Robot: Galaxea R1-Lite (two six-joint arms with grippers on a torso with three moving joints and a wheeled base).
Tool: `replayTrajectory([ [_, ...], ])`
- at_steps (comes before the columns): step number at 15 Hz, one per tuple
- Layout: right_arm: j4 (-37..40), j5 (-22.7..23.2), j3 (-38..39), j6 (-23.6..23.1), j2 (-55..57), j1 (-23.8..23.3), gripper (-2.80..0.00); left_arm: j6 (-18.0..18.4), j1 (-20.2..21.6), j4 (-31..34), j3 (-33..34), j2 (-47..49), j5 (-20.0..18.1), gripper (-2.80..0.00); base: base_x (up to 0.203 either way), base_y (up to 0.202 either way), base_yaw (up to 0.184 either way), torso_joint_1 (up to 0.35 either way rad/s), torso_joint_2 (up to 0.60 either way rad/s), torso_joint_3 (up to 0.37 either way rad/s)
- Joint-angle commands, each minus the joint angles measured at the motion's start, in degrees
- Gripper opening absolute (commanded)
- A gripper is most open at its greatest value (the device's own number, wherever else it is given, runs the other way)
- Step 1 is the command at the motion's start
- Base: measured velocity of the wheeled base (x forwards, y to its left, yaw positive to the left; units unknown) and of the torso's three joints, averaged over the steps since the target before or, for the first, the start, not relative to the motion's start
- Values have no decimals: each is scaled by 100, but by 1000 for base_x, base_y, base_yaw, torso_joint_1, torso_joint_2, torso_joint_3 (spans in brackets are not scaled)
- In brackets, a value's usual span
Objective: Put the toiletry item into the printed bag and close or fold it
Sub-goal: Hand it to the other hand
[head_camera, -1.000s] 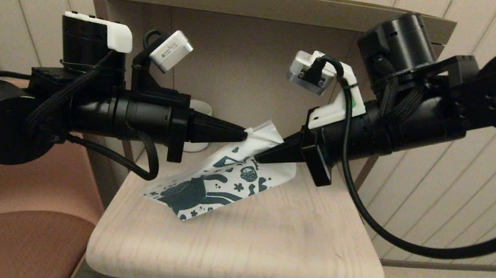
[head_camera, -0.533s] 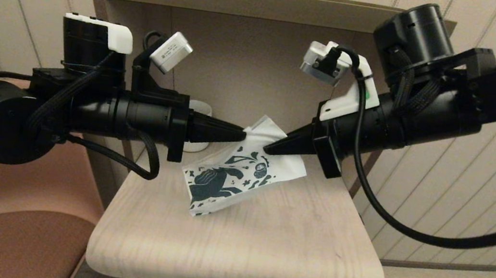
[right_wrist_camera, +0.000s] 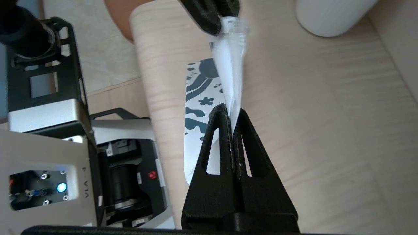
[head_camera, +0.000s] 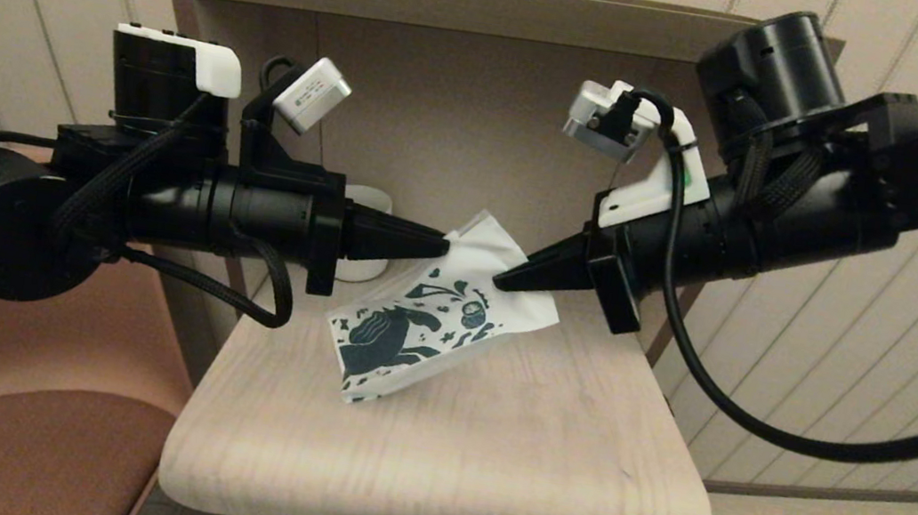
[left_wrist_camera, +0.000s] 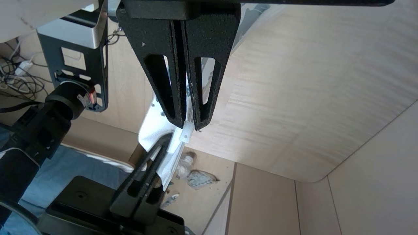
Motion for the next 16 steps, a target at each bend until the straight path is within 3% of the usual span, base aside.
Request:
replayTrajectory([
  [1, 12, 69, -42, -4, 40, 54, -280, 2, 0, -11, -5, 8, -44, -280, 0, 0, 0, 0, 0, 0],
  [6, 56, 86, -132, 11, 120, 90, -280, -7, -7, -2, -7, 8, -44, -280, 0, 0, 0, 0, 0, 0],
  [7, 39, 79, -128, 11, 129, 126, 0, -7, 0, -2, -8, 8, -44, -280, 0, 0, 0, 0, 0, 0],
  [13, 21, 88, -178, 2, 268, 151, 0, -7, -8, -7, -5, 17, -44, -280, 0, 0, 0, 0, 0, 0],
  [16, 14, 65, -560, 11, 525, 221, 0, 2, -8, -11, 42, 11, -44, -280, 0, 0, 0, 0, 0, 0],
])
